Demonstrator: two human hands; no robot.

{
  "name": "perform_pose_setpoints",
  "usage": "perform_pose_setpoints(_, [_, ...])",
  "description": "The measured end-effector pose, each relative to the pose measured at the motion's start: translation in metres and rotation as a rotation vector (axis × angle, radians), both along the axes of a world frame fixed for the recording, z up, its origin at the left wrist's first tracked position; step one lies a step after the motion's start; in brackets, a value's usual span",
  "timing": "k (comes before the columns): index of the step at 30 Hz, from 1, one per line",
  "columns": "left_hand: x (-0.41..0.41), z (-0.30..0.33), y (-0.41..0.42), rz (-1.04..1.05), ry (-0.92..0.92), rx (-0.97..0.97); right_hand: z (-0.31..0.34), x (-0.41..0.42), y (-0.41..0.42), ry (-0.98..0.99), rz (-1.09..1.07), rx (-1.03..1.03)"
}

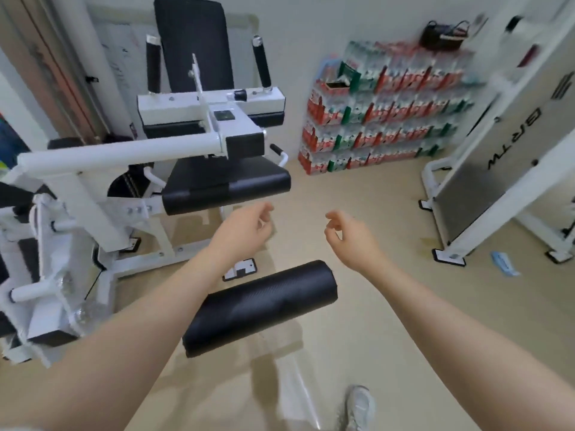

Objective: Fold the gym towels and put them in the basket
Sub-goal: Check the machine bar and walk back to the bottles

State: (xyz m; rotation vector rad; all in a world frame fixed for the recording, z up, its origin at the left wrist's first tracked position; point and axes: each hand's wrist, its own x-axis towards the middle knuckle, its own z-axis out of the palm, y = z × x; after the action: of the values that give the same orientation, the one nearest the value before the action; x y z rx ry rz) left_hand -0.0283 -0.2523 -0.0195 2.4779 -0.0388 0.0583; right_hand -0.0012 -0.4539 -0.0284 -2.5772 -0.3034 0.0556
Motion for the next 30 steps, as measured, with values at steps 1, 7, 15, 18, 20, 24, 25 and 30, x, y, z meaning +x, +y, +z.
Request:
perform_pose_setpoints(1, [0.015, 0.006, -0.020, -0.025, -0.018, -0.004, 0.002, 0.010, -0.017, -0.013, -0.022, 0.010])
perform_pose_setpoints(7, [0.119, 0.024, -0.146, -0.105, -0.132, 0.010, 0.022, 0.086, -0.135, -0.119, -0.040, -0.067])
perform_pose_setpoints(15, [0.265, 0.064, -0.309, -0.133, -0.260, 0.040, 0.073, 0.223, -0.297, -0.196, -0.036, -0.104])
perform_pose_setpoints(18, [0.311, 0.065, -0.349, -0.166, -0.271, 0.069, 0.080, 0.270, -0.335, -0.199, -0.056, -0.078])
perform_pose_setpoints(20, [0.346, 0.063, -0.369, -0.183, -0.266, 0.098, 0.078, 0.303, -0.354, -0.195, -0.063, -0.067])
perform_pose_setpoints(24, [0.420, 0.048, -0.398, -0.206, -0.259, 0.093, 0.061, 0.374, -0.382, -0.170, -0.098, -0.076])
perform_pose_setpoints(25, [0.440, 0.043, -0.403, -0.211, -0.252, 0.088, 0.056, 0.393, -0.387, -0.160, -0.104, -0.086])
perform_pose_setpoints(30, [0.565, 0.030, -0.422, -0.248, -0.260, 0.107, 0.042, 0.511, -0.410, -0.168, -0.133, -0.143])
